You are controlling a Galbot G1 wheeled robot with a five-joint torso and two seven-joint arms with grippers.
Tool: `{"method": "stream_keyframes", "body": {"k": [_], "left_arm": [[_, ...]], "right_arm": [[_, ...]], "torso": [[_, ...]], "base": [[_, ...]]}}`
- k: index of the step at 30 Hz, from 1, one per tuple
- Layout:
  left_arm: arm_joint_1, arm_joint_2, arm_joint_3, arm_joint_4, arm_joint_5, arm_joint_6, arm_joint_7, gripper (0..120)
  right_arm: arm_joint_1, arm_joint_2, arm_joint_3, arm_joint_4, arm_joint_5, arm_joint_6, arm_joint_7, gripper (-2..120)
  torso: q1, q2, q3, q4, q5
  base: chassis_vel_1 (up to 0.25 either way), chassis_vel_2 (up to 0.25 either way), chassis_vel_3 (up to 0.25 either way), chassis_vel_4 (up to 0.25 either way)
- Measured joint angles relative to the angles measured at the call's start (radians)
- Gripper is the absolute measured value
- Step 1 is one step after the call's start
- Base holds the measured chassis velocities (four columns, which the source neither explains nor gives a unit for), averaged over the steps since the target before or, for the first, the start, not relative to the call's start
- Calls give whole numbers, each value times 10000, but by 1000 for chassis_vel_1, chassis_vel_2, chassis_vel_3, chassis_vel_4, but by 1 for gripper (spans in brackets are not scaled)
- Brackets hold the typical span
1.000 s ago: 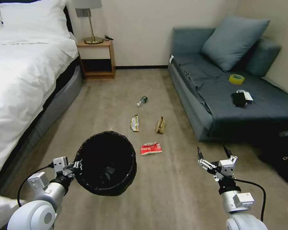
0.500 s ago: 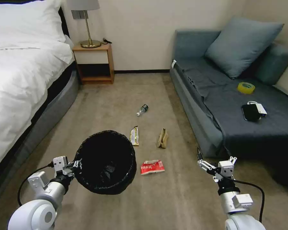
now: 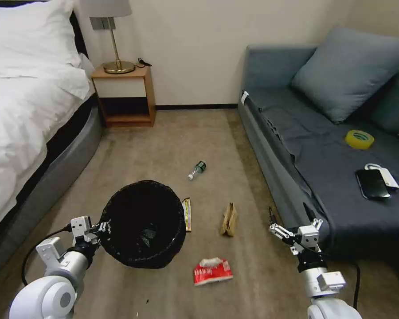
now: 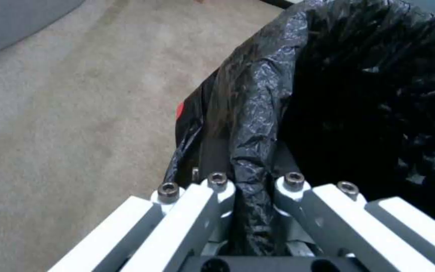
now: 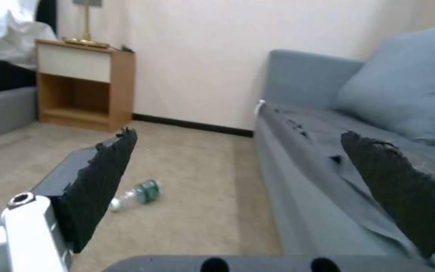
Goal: Pick up the trash bin, then pick up the garbage on the floor and place it into the trash bin.
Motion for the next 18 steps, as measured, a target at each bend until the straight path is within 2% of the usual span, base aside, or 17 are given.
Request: {"method": "stream_keyframes", "body": {"k": [2,7,10,11,15,16,18], "left_arm": [[-25,-14,-73,28,-4,0,-8,4],[-75,-14,-254,127,-41,0,-5,4],[-105,-34,-434,217,-166,0,27,4],[-105,-34,-434,217,-166,0,27,4],[-146,-146,-650,424,-241,-1,129,4],[-146,-146,-650,424,-241,-1,129,4],[-145,-216,-722,535,-225,-36,203,4]], "right_arm": [[99,-133,-277,-109,317,-17,-124,100],[458,-635,-1221,-401,997,-803,419,100],[909,-1385,-2244,-885,1405,-1534,1154,100],[909,-1385,-2244,-885,1405,-1534,1154,100],[1604,-2811,-3564,-1451,2169,-2302,1553,100],[1604,-2811,-3564,-1451,2169,-2302,1553,100],[1991,-3608,-4230,-1655,2794,-2706,1716,100]], "torso": [[0,-1,0,1,2],[-1,0,-3,0,1],[-1,0,-3,0,2],[-1,0,-3,0,2],[-1,0,-2,1,0],[-1,0,-2,1,0],[-1,0,-2,2,2]], "base": [[-99,50,64,-73],[23,-24,-31,16],[0,0,0,0],[0,0,0,0],[0,0,0,0],[0,0,0,0],[0,0,0,0]]}}
